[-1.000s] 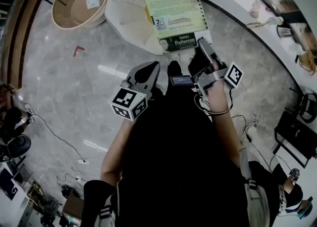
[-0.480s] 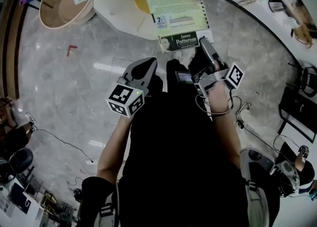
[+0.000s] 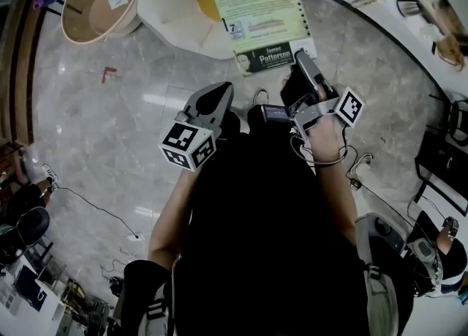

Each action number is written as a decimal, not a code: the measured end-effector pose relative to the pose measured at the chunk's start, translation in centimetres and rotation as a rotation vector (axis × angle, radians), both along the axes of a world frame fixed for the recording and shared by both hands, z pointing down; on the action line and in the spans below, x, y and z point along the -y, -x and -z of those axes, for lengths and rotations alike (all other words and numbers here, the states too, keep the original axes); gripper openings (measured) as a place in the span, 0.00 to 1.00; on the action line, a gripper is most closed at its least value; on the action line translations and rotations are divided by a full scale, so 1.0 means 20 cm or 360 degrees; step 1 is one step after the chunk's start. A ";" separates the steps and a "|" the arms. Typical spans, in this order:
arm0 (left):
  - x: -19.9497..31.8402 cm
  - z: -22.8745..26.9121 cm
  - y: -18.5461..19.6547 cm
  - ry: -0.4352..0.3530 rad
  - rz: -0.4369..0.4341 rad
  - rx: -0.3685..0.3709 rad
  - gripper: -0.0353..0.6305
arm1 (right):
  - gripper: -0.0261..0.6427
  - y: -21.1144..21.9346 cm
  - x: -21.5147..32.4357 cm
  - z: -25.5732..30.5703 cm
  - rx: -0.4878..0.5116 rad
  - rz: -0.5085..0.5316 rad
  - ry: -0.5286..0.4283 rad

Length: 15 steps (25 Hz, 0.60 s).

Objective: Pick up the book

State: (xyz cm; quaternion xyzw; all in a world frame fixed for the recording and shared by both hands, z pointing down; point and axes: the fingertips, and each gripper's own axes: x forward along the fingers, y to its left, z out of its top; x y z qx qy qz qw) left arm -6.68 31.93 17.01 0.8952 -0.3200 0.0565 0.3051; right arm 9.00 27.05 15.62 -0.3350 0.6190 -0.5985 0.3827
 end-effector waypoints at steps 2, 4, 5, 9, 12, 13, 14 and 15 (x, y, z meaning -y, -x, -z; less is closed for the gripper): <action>-0.03 0.01 -0.05 0.0002 -0.0012 -0.0004 0.08 | 0.31 -0.03 0.00 -0.01 0.0006 0.0002 0.0008; -0.04 0.00 -0.08 0.0004 -0.0028 -0.0002 0.08 | 0.31 -0.03 0.00 -0.03 0.0013 0.0005 0.0018; -0.04 0.00 -0.07 0.0002 -0.0038 0.0003 0.08 | 0.31 -0.02 0.00 -0.04 0.0015 0.0006 0.0019; -0.02 0.01 -0.11 -0.0016 -0.0058 0.0018 0.08 | 0.31 -0.05 0.01 -0.04 0.0009 0.0015 0.0005; -0.02 0.03 -0.21 -0.0033 -0.0050 0.0025 0.08 | 0.31 -0.15 -0.01 -0.03 0.0013 0.0018 0.0002; -0.03 0.04 -0.27 -0.0038 -0.0049 0.0027 0.08 | 0.31 -0.21 -0.02 -0.02 0.0018 0.0018 0.0001; -0.04 0.05 -0.32 -0.0042 -0.0050 0.0029 0.08 | 0.31 -0.26 -0.03 -0.01 0.0021 0.0017 -0.0001; -0.05 0.06 -0.37 -0.0045 -0.0052 0.0032 0.08 | 0.31 -0.30 -0.04 0.00 0.0023 0.0018 -0.0004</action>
